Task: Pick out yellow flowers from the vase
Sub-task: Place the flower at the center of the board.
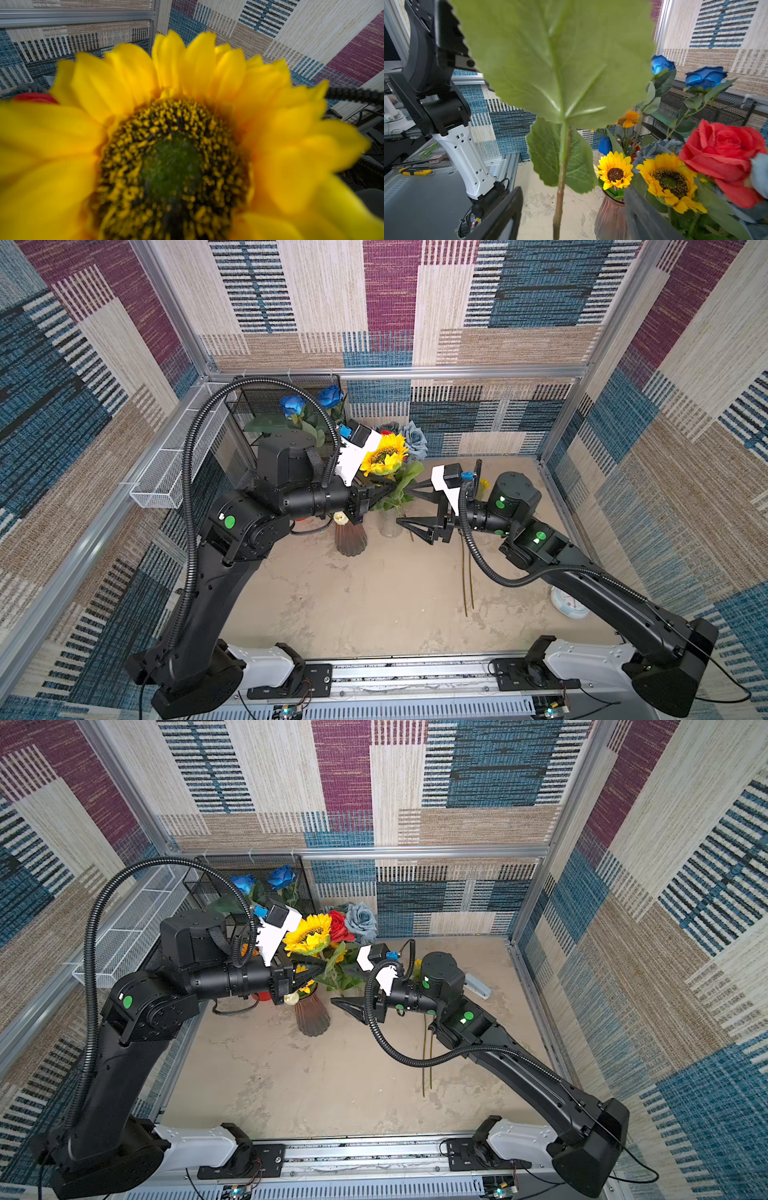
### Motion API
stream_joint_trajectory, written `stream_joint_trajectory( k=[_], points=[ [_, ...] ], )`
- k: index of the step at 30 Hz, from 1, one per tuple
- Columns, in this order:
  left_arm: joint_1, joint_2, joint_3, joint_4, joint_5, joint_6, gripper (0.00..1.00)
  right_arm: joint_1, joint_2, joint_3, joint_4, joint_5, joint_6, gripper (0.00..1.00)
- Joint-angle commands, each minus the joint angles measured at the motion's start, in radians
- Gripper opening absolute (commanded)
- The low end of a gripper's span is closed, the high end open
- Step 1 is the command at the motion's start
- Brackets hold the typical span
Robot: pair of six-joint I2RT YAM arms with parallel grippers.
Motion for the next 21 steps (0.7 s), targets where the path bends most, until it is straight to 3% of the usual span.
stream_joint_trajectory(
  k=[1, 5, 8, 13, 17, 21],
  points=[
    [0.000, 0.001, -0.007, 0.042, 0.033, 0.007, 0.05, 0.006, 0.015, 0.023, 0.013, -0.030, 0.019, 0.70],
    [0.001, 0.002, -0.033, 0.070, 0.036, -0.001, 0.05, 0.014, 0.024, 0.028, 0.012, -0.024, 0.025, 0.66],
    [0.000, 0.004, -0.059, 0.102, 0.038, -0.013, 0.05, 0.013, 0.032, 0.030, 0.009, -0.027, 0.028, 0.49],
    [0.001, 0.015, -0.073, 0.122, 0.052, -0.019, 0.05, 0.015, 0.036, 0.031, -0.008, -0.025, 0.027, 0.37],
    [0.001, 0.029, -0.070, 0.123, 0.061, -0.018, 0.05, 0.015, 0.039, 0.029, -0.012, -0.025, 0.032, 0.17],
    [0.000, 0.033, -0.075, 0.134, 0.064, -0.016, 0.05, 0.015, 0.043, 0.032, -0.012, -0.026, 0.037, 0.14]
  ],
)
